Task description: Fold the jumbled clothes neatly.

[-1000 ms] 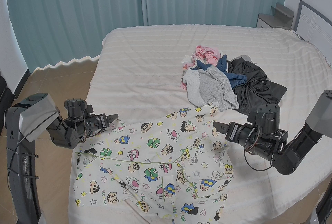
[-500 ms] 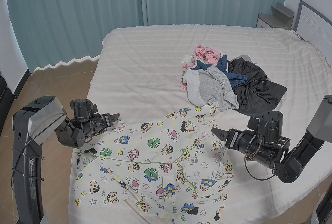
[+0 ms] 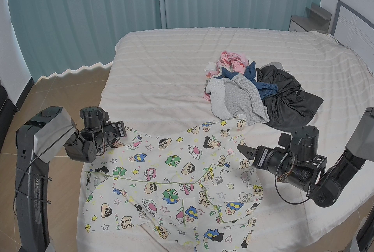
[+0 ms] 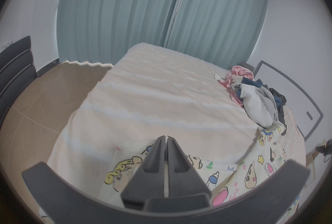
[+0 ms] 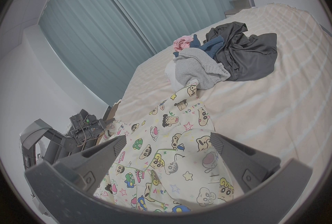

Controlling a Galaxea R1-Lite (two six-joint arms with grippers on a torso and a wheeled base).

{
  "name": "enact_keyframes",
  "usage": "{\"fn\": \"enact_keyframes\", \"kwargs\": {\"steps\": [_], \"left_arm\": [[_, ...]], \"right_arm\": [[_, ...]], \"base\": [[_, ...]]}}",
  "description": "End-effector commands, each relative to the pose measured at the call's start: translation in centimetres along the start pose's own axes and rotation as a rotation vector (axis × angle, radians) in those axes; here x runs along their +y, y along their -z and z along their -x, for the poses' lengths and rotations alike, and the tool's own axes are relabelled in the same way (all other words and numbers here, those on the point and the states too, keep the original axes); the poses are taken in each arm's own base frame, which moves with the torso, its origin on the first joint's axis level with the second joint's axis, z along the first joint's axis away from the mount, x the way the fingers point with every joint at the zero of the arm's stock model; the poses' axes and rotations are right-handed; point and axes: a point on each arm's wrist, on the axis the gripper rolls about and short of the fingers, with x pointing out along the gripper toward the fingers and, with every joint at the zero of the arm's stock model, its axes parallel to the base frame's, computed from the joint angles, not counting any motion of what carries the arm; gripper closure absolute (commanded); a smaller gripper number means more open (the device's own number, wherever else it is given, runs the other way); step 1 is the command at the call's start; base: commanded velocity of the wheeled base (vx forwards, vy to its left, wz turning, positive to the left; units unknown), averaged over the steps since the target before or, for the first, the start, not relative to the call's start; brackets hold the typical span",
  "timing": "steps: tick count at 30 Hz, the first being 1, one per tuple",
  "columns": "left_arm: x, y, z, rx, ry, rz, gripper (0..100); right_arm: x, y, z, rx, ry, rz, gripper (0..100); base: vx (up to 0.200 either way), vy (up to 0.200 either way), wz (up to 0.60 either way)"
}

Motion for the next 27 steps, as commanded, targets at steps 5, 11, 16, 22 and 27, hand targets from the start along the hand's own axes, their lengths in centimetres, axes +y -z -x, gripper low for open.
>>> {"fn": "enact_keyframes", "kwargs": {"steps": [5, 11, 16, 22, 27], "left_arm": [[-0.4, -2.8, -0.9, -0.113, -0.031, -0.008, 100], [-0.2, -3.9, -2.8, -0.21, -0.1, -0.006, 100], [-0.1, -4.0, -3.2, -0.218, -0.109, -0.005, 100], [0.0, -3.8, -3.3, -0.183, -0.12, -0.008, 100], [-0.1, -4.2, -3.3, -0.187, -0.122, -0.003, 0]], "right_arm": [[0.4, 0.3, 0.2, 0.008, -0.011, -0.01, 0], [0.6, 0.5, 0.3, -0.011, -0.033, -0.01, 0], [0.7, 0.6, 0.5, -0.007, -0.039, -0.009, 0], [0.6, 0.8, 0.5, -0.001, -0.037, -0.008, 0], [0.5, 0.9, 0.6, 0.003, -0.035, -0.009, 0]], "base": [[0.0, 0.0, 0.0], [0.0, 0.0, 0.0], [0.0, 0.0, 0.0], [0.0, 0.0, 0.0], [0.0, 0.0, 0.0]]}}
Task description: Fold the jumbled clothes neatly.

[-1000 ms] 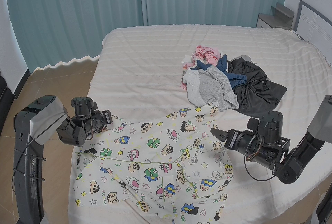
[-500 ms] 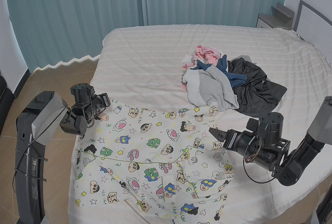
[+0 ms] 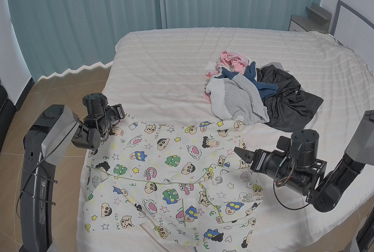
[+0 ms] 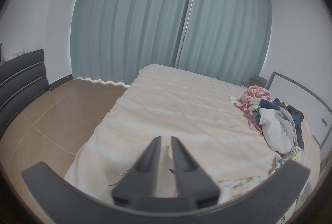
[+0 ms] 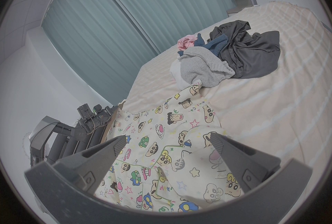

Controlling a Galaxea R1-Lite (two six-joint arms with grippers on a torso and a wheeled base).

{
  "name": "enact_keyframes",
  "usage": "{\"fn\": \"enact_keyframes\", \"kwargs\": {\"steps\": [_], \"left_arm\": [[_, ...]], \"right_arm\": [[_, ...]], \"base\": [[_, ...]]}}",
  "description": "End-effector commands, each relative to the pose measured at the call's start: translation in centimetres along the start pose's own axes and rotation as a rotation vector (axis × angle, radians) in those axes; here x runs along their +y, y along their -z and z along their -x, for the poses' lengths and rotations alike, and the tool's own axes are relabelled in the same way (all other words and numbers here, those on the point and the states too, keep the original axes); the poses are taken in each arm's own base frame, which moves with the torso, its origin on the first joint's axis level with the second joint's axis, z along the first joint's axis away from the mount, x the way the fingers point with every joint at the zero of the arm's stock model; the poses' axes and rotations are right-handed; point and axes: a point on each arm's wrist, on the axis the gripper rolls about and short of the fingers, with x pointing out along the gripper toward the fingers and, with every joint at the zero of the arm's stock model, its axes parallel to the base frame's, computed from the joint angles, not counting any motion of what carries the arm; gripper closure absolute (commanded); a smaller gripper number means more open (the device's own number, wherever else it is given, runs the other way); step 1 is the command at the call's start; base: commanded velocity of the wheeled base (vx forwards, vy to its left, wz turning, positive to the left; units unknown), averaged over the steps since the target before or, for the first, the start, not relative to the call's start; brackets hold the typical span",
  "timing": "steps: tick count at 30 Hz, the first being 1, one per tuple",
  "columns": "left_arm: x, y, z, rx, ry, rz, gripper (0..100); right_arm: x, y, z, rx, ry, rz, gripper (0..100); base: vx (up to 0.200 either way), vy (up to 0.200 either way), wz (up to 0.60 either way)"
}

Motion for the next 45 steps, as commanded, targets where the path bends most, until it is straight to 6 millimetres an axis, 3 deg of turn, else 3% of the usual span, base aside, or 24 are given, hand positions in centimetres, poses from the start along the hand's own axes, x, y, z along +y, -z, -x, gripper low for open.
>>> {"fn": "enact_keyframes", "kwargs": {"steps": [1, 3, 8, 11, 13, 14, 18, 20, 22, 24, 25, 27, 28, 35, 42, 43, 45], "left_arm": [[-0.1, -0.4, 0.0, -0.011, 0.0, 0.004, 0], [-0.1, -0.9, 0.5, -0.005, -0.008, 0.005, 0], [0.1, -3.0, 4.5, 0.051, 0.011, 0.011, 0], [0.0, -4.7, 8.9, 0.1, 0.064, 0.02, 0], [0.0, -5.0, 10.2, 0.113, 0.064, 0.024, 0], [0.0, -4.8, 12.6, 0.144, 0.055, 0.049, 0], [0.1, -4.1, 17.8, 0.172, 0.057, 0.12, 0], [0.2, -3.5, 19.5, 0.18, 0.071, 0.127, 0], [0.6, -1.8, 22.4, 0.21, 0.087, 0.132, 0], [0.6, -1.7, 22.6, 0.211, 0.088, 0.134, 0], [1.1, 0.4, 25.5, 0.255, 0.08, 0.139, 0], [1.1, 0.4, 25.7, 0.255, 0.08, 0.14, 0], [1.5, 1.7, 27.9, 0.271, 0.068, 0.173, 0], [1.8, 3.0, 31.0, 0.276, 0.05, 0.292, 0], [2.2, 2.9, 31.0, 0.273, 0.023, 0.396, 0], [2.4, 2.9, 31.0, 0.271, 0.015, 0.406, 0], [2.4, 2.9, 31.0, 0.271, 0.014, 0.409, 0]], "right_arm": [[-0.1, 0.2, 0.1, 0.009, 0.004, 0.001, 0], [-0.2, 0.4, 0.4, 0.018, 0.007, 0.004, 0], [-0.1, 0.7, 1.3, 0.015, -0.007, 0.008, 0], [-0.1, 0.9, 2.1, 0.018, -0.014, 0.009, 0], [-0.2, 1.2, 2.4, 0.028, -0.01, 0.011, 0], [-0.3, 1.7, 3.0, 0.048, -0.011, 0.016, 0], [0.0, 2.4, 4.3, 0.062, -0.036, 0.008, 0], [0.0, 2.7, 4.8, 0.073, -0.042, 0.014, 0], [0.0, 3.7, 5.5, 0.115, -0.046, 0.026, 0], [0.0, 3.8, 5.6, 0.119, -0.046, 0.026, 0], [-0.2, 4.8, 6.3, 0.167, -0.042, 0.032, 0], [-0.2, 4.9, 6.4, 0.17, -0.042, 0.033, 0], [-0.3, 5.8, 6.8, 0.208, -0.038, 0.024, 0], [-0.9, 7.7, 7.1, 0.296, -0.002, 0.027, 0], [-1.1, 8.6, 7.1, 0.332, 0.01, -0.001, 0], [-1.8, 9.7, 6.8, 0.375, 0.046, 0.009, 0], [-1.9, 10.1, 6.8, 0.389, 0.051, 0.012, 0]], "base": [[0.0, 0.0, 0.0], [0.0, 0.0, 0.0], [0.0, 0.0, 0.0], [0.0, 0.0, 0.0], [0.0, 0.0, 0.0], [0.0, 0.0, 0.0], [0.0, 0.0, 0.0], [0.0, 0.0, 0.0], [0.0, 0.0, 0.0], [0.0, 0.0, 0.0], [-0.2, 0.0, 0.0], [-0.2, 0.0, 0.0], [-0.2, 0.0, 0.0], [-0.2, 0.0, 0.0], [-0.2, 0.0, 0.0], [-0.2, 0.0, 0.0], [-0.2, 0.0, 0.0]]}}
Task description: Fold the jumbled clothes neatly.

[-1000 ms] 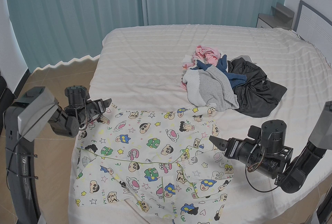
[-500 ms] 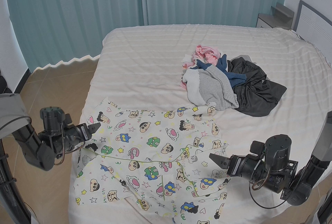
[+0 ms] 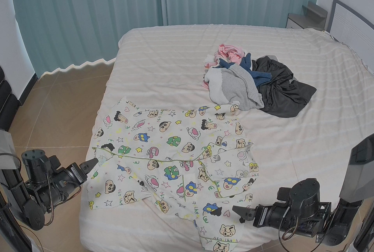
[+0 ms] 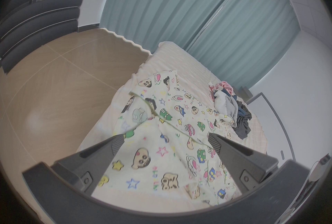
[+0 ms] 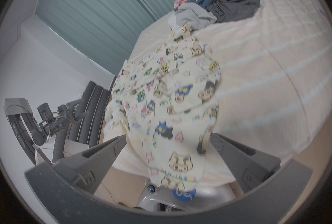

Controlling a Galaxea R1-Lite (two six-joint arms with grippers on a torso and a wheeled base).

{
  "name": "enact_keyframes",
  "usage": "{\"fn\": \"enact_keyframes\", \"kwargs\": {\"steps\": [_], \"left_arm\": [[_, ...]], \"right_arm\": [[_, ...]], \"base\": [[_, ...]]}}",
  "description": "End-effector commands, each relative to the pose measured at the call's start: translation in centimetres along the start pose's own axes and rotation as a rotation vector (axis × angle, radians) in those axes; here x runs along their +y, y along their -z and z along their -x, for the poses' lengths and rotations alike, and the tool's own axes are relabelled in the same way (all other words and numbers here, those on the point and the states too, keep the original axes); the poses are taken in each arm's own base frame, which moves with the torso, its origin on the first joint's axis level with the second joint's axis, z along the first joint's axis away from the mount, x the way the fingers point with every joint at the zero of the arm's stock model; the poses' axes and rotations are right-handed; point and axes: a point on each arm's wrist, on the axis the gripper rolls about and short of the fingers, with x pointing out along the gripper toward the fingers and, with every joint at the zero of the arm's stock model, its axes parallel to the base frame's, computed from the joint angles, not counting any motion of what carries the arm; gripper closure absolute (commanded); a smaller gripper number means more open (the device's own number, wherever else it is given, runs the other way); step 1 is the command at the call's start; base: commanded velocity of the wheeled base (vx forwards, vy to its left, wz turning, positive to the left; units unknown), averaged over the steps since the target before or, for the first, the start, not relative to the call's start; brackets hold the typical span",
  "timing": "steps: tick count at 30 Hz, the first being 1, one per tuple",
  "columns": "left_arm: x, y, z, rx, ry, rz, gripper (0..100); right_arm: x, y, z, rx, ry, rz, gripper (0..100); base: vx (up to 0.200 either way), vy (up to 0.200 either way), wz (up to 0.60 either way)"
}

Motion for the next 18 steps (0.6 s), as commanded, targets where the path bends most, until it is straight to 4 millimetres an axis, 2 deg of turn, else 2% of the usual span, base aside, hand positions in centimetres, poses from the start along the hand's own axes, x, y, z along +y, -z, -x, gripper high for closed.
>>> {"fn": "enact_keyframes", "kwargs": {"steps": [1, 3, 6, 18], "left_arm": [[0.3, 0.1, 0.7, 0.004, -0.012, 0.032, 0], [0.3, 0.1, 0.7, 0.007, -0.005, 0.064, 0], [0.3, 0.2, 0.6, 0.011, -0.009, 0.094, 0], [1.6, 1.7, -0.7, 0.113, -0.053, 0.204, 0]], "right_arm": [[-1.3, 2.6, -1.0, 0.114, 0.066, 0.021, 0], [-1.6, 3.3, -1.4, 0.127, 0.074, 0.03, 0], [-1.9, 4.1, -2.3, 0.143, 0.081, 0.044, 0], [-2.3, 4.1, -4.7, 0.148, 0.071, 0.012, 0]], "base": [[-0.2, 0.0, 0.0], [-0.2, 0.0, 0.0], [0.0, 0.0, 0.0], [0.0, 0.0, 0.0]]}}
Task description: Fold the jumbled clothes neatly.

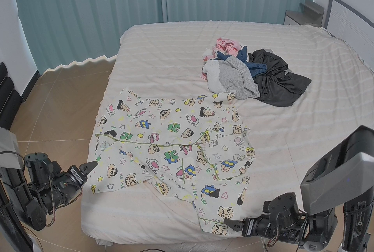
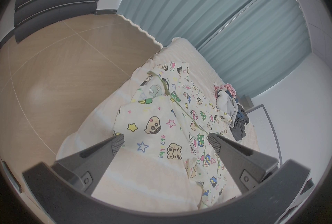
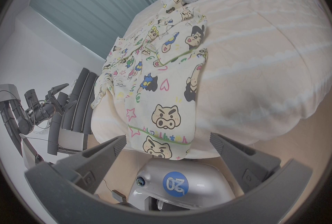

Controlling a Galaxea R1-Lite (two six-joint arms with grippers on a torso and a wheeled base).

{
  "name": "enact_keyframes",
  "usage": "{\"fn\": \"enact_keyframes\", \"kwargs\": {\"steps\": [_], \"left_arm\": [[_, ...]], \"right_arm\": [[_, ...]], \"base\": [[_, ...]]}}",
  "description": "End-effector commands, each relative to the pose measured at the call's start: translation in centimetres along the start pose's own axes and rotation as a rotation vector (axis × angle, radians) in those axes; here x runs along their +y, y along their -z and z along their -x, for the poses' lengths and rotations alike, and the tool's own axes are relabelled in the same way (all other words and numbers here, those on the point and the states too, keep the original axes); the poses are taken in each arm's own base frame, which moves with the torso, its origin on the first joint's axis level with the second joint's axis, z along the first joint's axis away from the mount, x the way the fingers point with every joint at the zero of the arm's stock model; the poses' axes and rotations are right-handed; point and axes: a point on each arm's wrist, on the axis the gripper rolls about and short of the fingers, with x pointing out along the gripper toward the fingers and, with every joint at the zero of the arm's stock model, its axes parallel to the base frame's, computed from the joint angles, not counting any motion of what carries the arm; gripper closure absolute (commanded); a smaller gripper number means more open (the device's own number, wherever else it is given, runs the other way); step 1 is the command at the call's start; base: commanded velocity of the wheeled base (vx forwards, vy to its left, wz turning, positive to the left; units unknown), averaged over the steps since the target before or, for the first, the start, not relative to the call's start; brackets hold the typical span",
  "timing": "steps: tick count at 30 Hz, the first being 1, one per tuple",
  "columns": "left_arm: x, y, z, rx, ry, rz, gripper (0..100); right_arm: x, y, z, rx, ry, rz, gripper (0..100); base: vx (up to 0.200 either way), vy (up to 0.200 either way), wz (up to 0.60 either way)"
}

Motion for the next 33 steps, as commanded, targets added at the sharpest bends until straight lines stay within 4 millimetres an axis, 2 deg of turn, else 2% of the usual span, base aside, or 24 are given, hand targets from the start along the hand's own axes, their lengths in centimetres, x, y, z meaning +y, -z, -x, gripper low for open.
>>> {"fn": "enact_keyframes", "kwargs": {"steps": [1, 19, 26, 33], "left_arm": [[0.9, 0.9, -0.4, 0.07, -0.031, 0.041, 0], [2.0, 1.0, -1.1, 0.083, -0.053, 0.078, 0], [2.2, 1.0, -1.2, 0.079, -0.06, 0.083, 0], [2.3, 1.0, -1.2, 0.08, -0.061, 0.083, 0]], "right_arm": [[-0.6, 0.6, -1.0, 0.05, 0.002, -0.003, 0], [-1.6, -1.1, -2.8, 0.097, -0.123, 0.02, 0], [-1.6, -0.9, -3.2, 0.128, -0.132, 0.09, 0], [-2.1, -1.3, -3.4, 0.141, -0.099, 0.077, 0]], "base": [[0.0, 0.0, 0.0], [0.0, 0.0, 0.0], [0.0, 0.0, 0.0], [0.0, 0.0, 0.0]]}}
